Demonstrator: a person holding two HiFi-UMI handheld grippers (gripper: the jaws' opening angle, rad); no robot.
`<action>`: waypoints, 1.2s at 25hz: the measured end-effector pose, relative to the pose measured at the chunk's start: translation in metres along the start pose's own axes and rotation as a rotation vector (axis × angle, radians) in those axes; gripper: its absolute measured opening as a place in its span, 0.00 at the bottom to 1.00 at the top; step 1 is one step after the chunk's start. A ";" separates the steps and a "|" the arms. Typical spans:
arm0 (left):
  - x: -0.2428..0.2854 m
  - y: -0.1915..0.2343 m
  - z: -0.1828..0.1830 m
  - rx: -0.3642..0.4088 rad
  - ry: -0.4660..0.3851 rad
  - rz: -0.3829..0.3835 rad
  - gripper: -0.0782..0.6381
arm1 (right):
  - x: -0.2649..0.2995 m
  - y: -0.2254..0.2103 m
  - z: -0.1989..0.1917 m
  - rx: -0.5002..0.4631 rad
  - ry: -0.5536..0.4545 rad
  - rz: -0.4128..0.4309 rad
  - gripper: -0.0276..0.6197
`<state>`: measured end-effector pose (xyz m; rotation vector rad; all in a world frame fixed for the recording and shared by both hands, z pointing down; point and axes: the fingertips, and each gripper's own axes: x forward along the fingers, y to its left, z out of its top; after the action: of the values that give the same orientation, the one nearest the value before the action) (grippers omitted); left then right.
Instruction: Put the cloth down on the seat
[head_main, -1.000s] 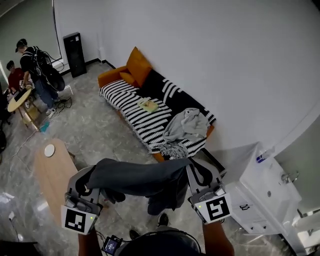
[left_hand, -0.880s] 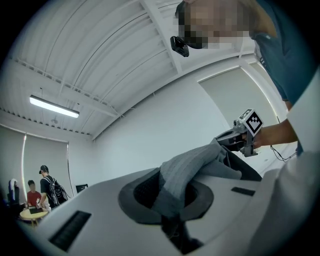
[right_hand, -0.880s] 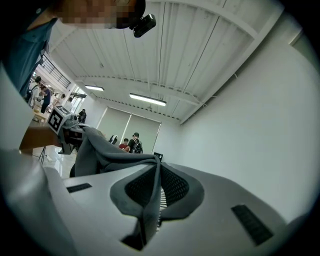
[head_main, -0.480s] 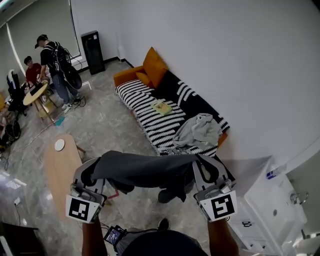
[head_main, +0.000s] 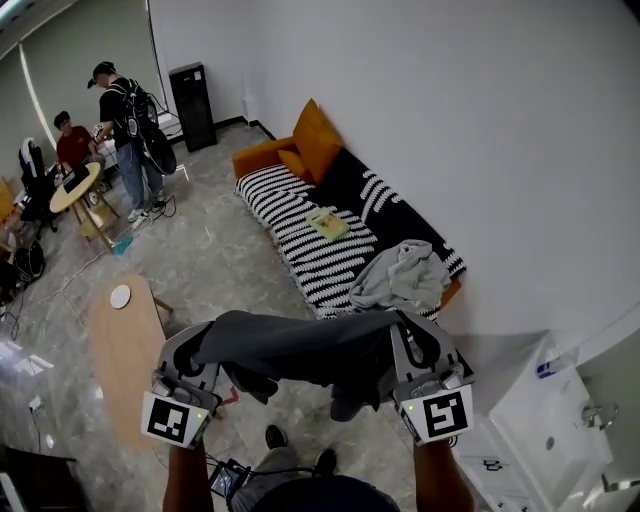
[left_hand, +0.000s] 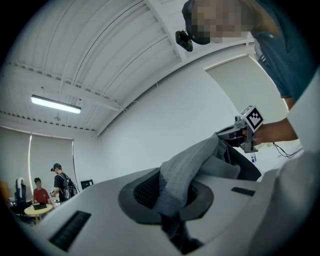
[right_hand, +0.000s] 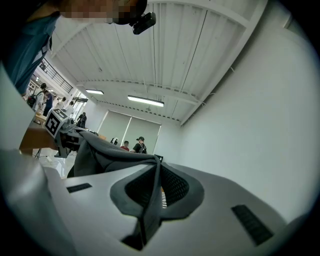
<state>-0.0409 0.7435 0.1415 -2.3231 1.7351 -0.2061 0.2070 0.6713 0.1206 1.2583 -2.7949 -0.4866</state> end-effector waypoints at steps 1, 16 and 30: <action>0.004 0.004 -0.001 0.002 0.000 -0.004 0.14 | 0.005 -0.002 -0.001 -0.002 0.001 -0.007 0.08; 0.085 0.086 -0.007 0.040 -0.067 -0.143 0.14 | 0.072 -0.009 -0.001 -0.052 0.032 -0.177 0.08; 0.146 0.113 -0.019 0.021 -0.091 -0.180 0.14 | 0.119 -0.037 -0.008 -0.096 0.045 -0.222 0.08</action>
<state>-0.1081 0.5711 0.1253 -2.4331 1.4758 -0.1468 0.1555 0.5588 0.1063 1.5452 -2.5745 -0.5878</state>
